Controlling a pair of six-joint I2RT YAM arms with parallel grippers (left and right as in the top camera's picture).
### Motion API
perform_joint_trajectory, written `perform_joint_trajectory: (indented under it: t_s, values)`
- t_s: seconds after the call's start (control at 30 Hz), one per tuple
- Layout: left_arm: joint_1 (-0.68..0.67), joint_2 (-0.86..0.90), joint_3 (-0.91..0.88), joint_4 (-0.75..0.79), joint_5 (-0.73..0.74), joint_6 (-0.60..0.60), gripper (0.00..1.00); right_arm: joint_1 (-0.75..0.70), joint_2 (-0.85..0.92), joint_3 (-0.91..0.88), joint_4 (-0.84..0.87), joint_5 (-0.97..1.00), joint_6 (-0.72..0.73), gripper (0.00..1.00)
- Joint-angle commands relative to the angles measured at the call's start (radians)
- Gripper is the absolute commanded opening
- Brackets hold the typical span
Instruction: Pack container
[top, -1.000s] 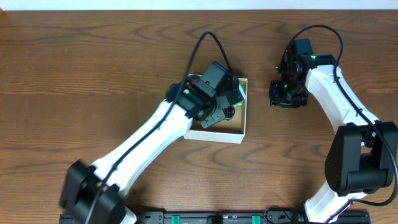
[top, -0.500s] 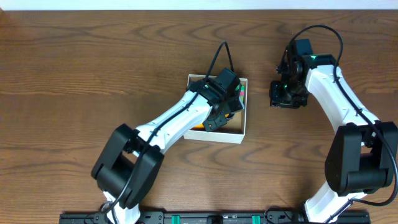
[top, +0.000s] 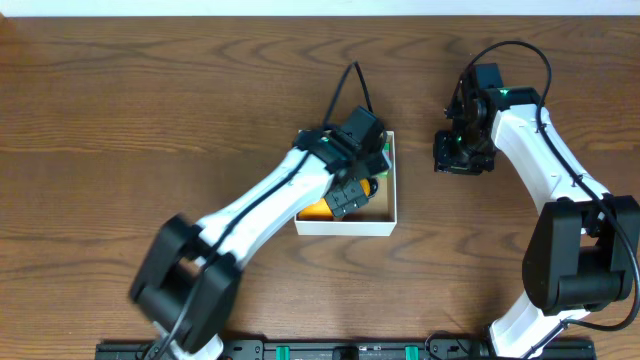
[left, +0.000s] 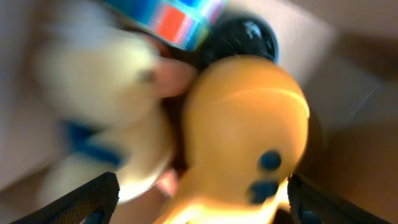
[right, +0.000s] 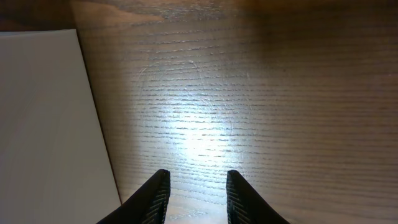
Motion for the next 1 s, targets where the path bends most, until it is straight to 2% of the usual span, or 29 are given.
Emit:
perform_joint_trajectory:
  t_s: [0.0,0.2,0.27,0.37,0.5,0.57,0.67,0.87,0.93,0.97]
  values:
    - [0.000,-0.172,0.009,0.005,-0.066,-0.003,0.91,-0.016,0.005,0.000,0.000,0.007,-0.010,0.33]
    - [0.013,-0.376,0.009,-0.007,-0.091,-0.014,0.94,-0.035,0.005,0.000,0.000,0.006,-0.010,0.32]
    - [0.043,-0.423,0.009,-0.011,-0.118,-0.056,0.94,-0.036,0.005,0.000,0.000,0.006,-0.010,0.33]
    - [0.132,-0.452,0.009,-0.013,-0.180,-0.204,1.00,-0.036,0.005,0.000,0.002,0.006,-0.020,0.33]
    - [0.307,-0.436,0.009,-0.027,-0.175,-0.465,0.98,-0.036,0.005,0.000,0.003,0.007,-0.064,0.33]
    - [0.392,-0.414,0.009,-0.037,-0.119,-0.551,0.98,-0.036,0.005,0.000,0.008,0.020,-0.063,0.33]
    - [0.486,-0.379,0.009,-0.055,-0.048,-0.594,0.98,-0.036,0.004,0.001,0.035,0.066,-0.063,0.34]
    - [0.639,-0.310,0.009,-0.016,-0.064,-0.587,0.98,-0.036,-0.034,0.003,0.196,0.226,-0.064,0.36]
    - [0.684,-0.291,0.009,0.017,-0.104,-0.587,0.98,-0.036,-0.056,0.003,0.276,0.283,-0.090,0.41]
    - [0.708,-0.281,0.008,0.037,-0.121,-0.587,0.98,-0.036,-0.065,0.003,0.319,0.300,-0.099,0.62]
